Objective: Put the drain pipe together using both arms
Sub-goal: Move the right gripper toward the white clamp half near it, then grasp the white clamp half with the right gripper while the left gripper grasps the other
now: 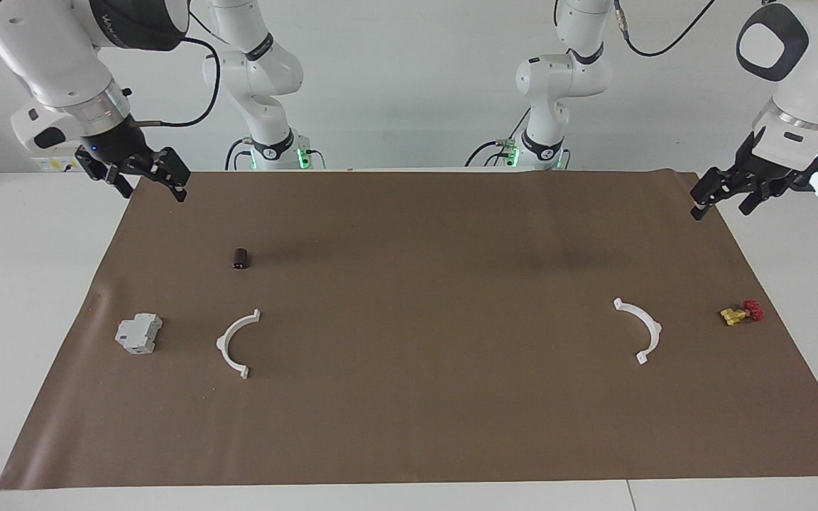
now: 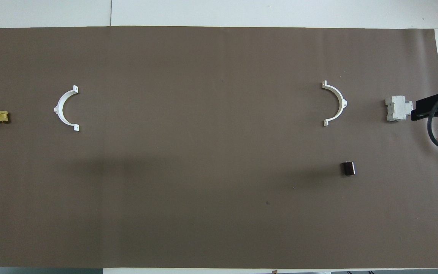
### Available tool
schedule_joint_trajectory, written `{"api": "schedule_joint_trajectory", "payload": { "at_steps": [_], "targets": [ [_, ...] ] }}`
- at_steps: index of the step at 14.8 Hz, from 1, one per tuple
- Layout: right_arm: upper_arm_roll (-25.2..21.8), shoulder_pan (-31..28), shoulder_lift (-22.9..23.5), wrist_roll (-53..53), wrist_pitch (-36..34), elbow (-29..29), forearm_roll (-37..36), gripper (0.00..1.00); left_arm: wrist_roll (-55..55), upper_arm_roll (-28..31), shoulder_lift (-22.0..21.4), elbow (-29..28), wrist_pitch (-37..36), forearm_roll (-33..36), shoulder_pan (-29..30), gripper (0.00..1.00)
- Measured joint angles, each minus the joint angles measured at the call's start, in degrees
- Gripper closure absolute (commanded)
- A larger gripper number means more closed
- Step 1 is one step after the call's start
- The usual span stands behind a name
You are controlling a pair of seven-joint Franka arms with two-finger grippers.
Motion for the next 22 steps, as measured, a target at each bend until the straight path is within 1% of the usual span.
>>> {"api": "schedule_joint_trajectory", "payload": {
  "at_steps": [6, 8, 9, 12, 14, 16, 18, 20, 22],
  "targets": [
    [0.0, 0.0, 0.0, -0.1, -0.1, -0.1, 0.0, 0.00, 0.0, 0.0, 0.0, 0.0, 0.0, 0.0, 0.0, 0.00],
    [-0.2, -0.2, -0.1, -0.1, 0.0, -0.7, 0.0, 0.00, 0.0, 0.0, 0.0, 0.0, 0.0, 0.0, 0.0, 0.00],
    [-0.3, -0.4, -0.2, -0.2, 1.1, -1.5, 0.1, 0.00, 0.0, 0.0, 0.0, 0.0, 0.0, 0.0, 0.0, 0.00],
    [-0.1, 0.2, -1.1, -2.7, 12.2, -7.5, 0.9, 0.00, 0.0, -0.1, 0.0, 0.0, 0.0, 0.0, 0.0, 0.00],
    [0.1, 1.9, -0.2, -3.0, 19.0, -11.7, 1.0, 0.00, 0.0, -0.1, 0.0, 0.0, 0.0, 0.0, -0.1, 0.00],
    [0.3, 3.1, 3.3, -3.0, 25.1, -13.8, 1.0, 0.00, 0.0, -0.1, 0.0, -0.1, 0.0, 0.0, -0.5, 0.00],
    [0.3, 3.2, 8.2, -3.1, 31.2, -14.4, 1.0, 0.00, 0.0, -0.1, 0.0, -0.6, 0.8, 0.0, -0.8, 0.00],
    [0.3, 3.0, 12.9, -4.4, 35.9, -14.5, 1.2, 0.00, 0.0, -0.2, 0.1, -1.5, 3.2, 0.0, -0.8, 0.00],
    [0.2, 3.0, 17.6, -5.9, 40.4, -14.5, 2.6, 0.00, 0.0, -0.2, 0.3, -4.2, 7.9, 0.0, -0.8, 0.00]
  ]
}}
